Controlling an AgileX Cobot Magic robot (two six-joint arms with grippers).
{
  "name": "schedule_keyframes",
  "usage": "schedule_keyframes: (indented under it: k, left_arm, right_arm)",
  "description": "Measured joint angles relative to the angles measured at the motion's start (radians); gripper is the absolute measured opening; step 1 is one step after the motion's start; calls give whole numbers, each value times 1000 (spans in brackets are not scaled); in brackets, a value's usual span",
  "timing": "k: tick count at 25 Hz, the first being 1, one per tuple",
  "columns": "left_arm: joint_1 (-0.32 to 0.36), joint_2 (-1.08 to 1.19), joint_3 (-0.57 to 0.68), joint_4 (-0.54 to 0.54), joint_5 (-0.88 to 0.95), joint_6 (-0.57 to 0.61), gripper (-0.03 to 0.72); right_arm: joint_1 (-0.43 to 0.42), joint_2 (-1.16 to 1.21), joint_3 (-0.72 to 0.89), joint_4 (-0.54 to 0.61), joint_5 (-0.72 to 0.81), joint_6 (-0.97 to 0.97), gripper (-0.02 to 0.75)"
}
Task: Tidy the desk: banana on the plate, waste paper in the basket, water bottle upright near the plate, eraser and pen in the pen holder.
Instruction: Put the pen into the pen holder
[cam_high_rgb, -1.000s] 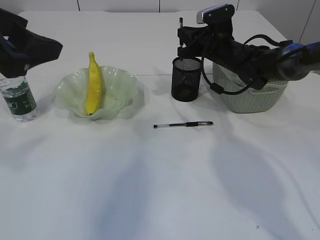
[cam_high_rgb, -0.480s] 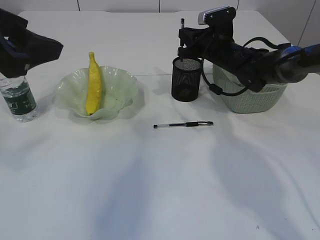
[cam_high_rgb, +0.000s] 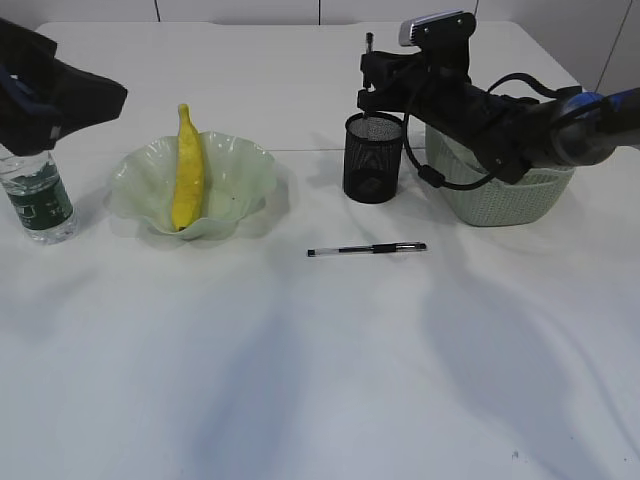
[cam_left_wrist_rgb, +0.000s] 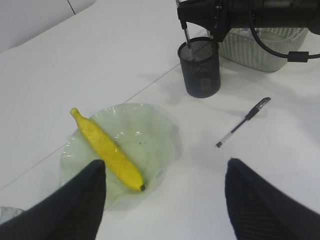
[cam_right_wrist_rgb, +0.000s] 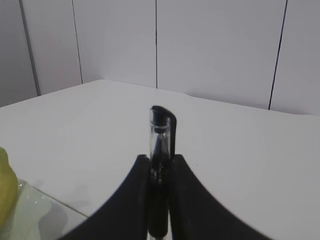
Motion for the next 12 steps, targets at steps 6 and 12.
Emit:
schedule_keyframes:
  k: [6,12]
  left_arm:
    - [0,0,0,0,0,0,528]
    - [0,0,0,-1,0,0,528]
  right_arm:
    - [0,0,0,0,0,0,81]
    - [0,2,0,28,-2,0,110]
